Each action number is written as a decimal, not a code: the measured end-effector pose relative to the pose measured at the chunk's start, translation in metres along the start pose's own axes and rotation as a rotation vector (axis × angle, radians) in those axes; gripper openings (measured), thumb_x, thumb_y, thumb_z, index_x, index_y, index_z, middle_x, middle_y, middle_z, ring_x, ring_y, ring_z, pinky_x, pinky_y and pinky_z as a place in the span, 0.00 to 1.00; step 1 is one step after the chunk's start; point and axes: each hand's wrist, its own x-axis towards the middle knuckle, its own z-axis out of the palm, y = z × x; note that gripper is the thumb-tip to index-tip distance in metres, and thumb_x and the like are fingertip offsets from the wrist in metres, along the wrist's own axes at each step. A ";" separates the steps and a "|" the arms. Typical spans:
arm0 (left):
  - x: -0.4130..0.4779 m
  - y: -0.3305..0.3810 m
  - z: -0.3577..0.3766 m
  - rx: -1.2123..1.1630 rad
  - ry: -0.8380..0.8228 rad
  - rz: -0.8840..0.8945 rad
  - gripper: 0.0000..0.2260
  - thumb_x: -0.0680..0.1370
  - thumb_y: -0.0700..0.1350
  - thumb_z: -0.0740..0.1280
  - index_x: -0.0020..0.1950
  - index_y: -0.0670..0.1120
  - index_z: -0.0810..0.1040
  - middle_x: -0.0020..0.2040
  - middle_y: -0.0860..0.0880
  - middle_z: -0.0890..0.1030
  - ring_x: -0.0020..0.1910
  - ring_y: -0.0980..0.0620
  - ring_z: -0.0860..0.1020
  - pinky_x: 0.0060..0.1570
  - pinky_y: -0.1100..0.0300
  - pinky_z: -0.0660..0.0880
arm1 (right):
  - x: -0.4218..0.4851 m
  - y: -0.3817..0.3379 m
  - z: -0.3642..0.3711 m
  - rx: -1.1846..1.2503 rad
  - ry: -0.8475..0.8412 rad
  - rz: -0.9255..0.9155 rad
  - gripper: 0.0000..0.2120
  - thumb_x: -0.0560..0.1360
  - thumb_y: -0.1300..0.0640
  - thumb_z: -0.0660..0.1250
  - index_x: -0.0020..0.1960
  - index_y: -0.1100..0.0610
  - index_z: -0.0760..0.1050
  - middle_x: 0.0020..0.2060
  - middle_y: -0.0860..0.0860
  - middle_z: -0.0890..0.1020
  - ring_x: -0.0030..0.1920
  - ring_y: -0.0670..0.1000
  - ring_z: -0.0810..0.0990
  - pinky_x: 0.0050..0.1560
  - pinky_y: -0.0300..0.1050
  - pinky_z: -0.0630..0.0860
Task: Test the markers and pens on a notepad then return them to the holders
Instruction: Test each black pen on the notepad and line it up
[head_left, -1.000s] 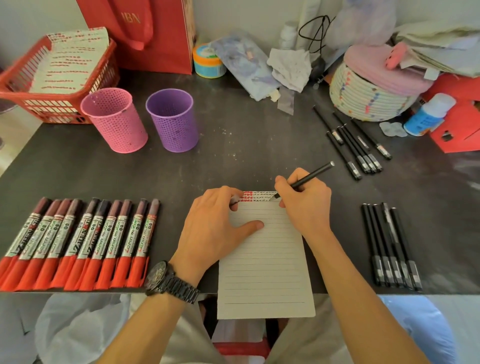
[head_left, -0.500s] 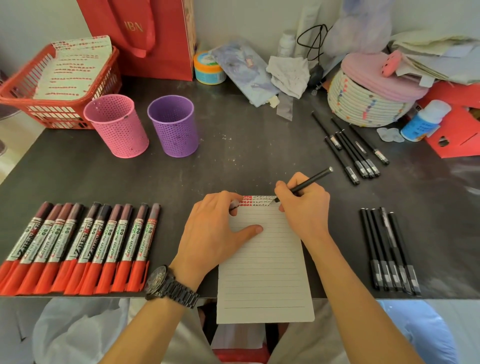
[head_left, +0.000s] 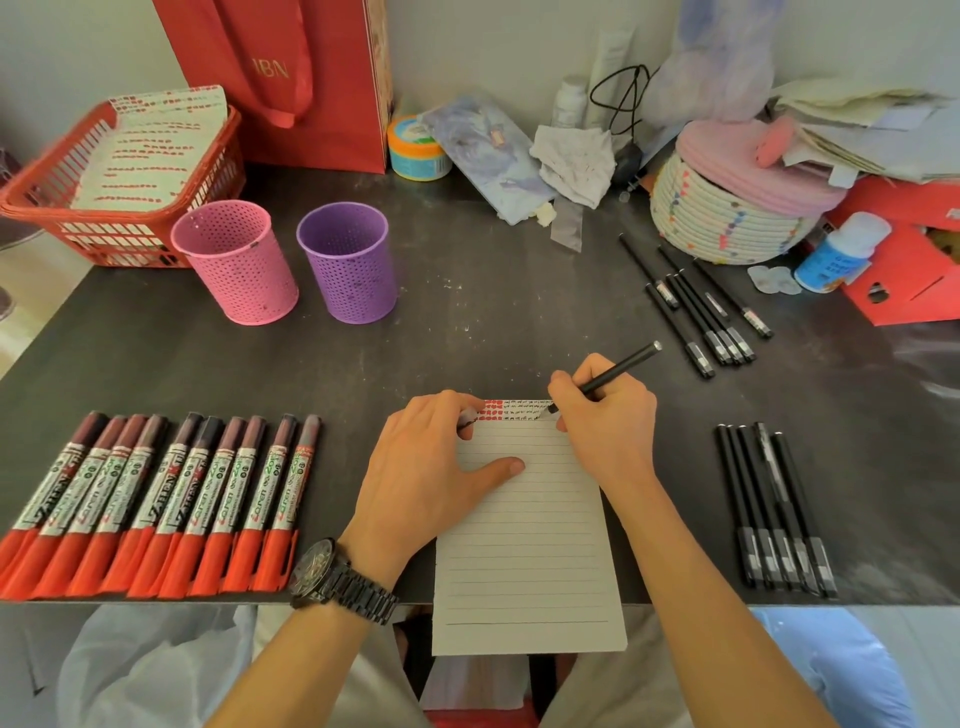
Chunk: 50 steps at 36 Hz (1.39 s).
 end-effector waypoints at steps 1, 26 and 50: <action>0.000 0.000 0.000 0.002 -0.003 -0.002 0.25 0.67 0.73 0.67 0.58 0.62 0.70 0.44 0.70 0.67 0.48 0.65 0.66 0.48 0.67 0.63 | 0.000 0.000 0.000 0.005 0.001 0.000 0.14 0.76 0.58 0.70 0.33 0.57 0.71 0.23 0.48 0.78 0.27 0.42 0.81 0.30 0.27 0.71; -0.006 0.006 -0.008 -0.054 0.048 0.041 0.13 0.76 0.68 0.58 0.53 0.61 0.68 0.46 0.66 0.70 0.51 0.65 0.70 0.46 0.71 0.66 | -0.024 -0.011 -0.026 0.594 -0.090 0.120 0.12 0.83 0.63 0.58 0.51 0.56 0.79 0.43 0.60 0.86 0.29 0.52 0.78 0.28 0.40 0.74; -0.007 0.008 -0.009 0.041 0.102 0.148 0.15 0.81 0.55 0.58 0.63 0.54 0.78 0.53 0.61 0.80 0.49 0.61 0.72 0.46 0.69 0.70 | -0.036 -0.010 -0.031 0.621 -0.131 0.087 0.07 0.71 0.53 0.70 0.43 0.54 0.84 0.34 0.59 0.84 0.27 0.48 0.77 0.28 0.36 0.73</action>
